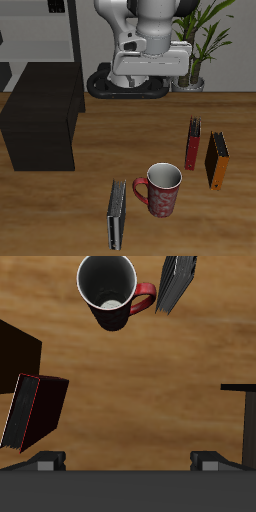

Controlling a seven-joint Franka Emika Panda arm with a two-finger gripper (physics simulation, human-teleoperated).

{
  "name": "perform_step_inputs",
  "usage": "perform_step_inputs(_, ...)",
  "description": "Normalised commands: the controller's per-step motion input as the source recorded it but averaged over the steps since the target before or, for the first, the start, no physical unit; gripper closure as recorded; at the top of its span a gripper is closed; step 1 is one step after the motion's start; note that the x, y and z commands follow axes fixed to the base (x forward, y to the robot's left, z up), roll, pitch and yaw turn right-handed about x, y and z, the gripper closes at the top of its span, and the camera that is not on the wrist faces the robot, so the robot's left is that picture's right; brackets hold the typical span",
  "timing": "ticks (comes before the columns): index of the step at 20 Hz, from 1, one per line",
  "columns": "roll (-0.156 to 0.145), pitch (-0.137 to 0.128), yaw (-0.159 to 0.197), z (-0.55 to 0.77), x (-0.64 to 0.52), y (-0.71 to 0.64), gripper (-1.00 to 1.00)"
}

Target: Place the orange book upright on top of the shelf and place the red mug on top of the shelf

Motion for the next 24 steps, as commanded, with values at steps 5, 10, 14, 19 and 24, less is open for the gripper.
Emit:
perform_step_inputs(5,0.005,-0.044,0.035,0.04,0.24,0.45,-1.00)
perform_step_inputs(10,0.013,-0.014,0.005,-0.03,0.14,0.25,-1.00)
perform_step_inputs(14,0.077,-0.022,0.011,-0.12,0.23,0.49,-1.00)
perform_step_inputs(19,0.009,-0.006,0.004,-0.09,0.19,0.19,-1.00)
perform_step_inputs(24,0.034,-0.014,0.010,-0.06,0.25,0.28,-1.00)
